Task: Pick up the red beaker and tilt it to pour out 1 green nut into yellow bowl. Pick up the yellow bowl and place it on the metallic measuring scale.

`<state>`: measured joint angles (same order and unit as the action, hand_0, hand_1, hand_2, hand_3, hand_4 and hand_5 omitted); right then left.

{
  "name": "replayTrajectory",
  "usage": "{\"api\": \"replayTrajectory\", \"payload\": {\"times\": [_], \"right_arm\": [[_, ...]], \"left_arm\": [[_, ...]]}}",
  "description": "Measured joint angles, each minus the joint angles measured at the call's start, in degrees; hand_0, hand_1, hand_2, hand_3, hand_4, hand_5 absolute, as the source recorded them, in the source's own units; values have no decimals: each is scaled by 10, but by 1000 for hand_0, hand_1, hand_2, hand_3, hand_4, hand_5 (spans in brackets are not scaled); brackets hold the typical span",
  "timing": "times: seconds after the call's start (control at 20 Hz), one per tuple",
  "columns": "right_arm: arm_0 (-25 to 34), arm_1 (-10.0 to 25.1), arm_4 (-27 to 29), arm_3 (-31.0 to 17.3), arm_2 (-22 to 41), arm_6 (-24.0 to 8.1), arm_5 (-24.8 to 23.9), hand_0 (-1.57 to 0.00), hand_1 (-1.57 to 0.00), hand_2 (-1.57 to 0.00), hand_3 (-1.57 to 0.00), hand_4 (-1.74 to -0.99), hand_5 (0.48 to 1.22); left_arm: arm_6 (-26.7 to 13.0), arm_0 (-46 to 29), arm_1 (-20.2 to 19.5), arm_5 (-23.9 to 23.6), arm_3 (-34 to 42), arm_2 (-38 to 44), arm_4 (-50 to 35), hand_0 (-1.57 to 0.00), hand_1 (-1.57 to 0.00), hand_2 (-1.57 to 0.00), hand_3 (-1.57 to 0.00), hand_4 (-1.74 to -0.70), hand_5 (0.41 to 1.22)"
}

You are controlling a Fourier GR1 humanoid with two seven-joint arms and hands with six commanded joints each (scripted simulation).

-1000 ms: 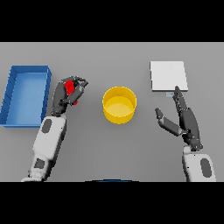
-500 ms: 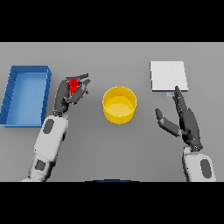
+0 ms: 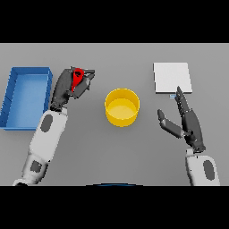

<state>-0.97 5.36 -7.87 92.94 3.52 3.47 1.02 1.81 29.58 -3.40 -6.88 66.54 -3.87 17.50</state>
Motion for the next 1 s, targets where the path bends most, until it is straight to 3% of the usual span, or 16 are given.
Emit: {"api": "replayTrajectory", "payload": {"times": [0.3,0.5,0.65,0.8,0.95,1.0], "right_arm": [[-22,-6,-1,11,6,9,0,1,1,1,1,-1277,688],[-11,-7,-1,13,3,-13,-5,1,1,1,1,-1280,690],[-18,-6,-3,12,5,1,-2,1,1,1,1,-1290,695],[-10,-6,-13,8,9,-10,-6,1,1,1,1,-1290,694],[-16,-7,1,13,2,-6,-3,1,1,1,1,-1284,678],[-19,-11,4,14,3,-8,-2,1,1,1,1,-1278,672]], "left_arm": [[-32,31,-34,6,-2,-46,35,-1568,-1568,-1568,-1565,-1677,1123],[-74,82,-80,34,-9,-129,121,-1570,-1570,-1570,-1569,-1715,1136],[-98,130,-106,73,-39,-187,175,-1570,-1570,-1570,-1570,-1728,1172],[-100,161,-123,120,-58,-244,212,-1571,-1571,-1571,-1570,-1734,1196],[-99,199,-141,177,-73,-292,239,-1571,-1571,-1571,-1571,-1606,1208],[-99,213,-146,192,-81,-304,247,-1571,-1571,-1571,-1478,-1630,1211]]}}
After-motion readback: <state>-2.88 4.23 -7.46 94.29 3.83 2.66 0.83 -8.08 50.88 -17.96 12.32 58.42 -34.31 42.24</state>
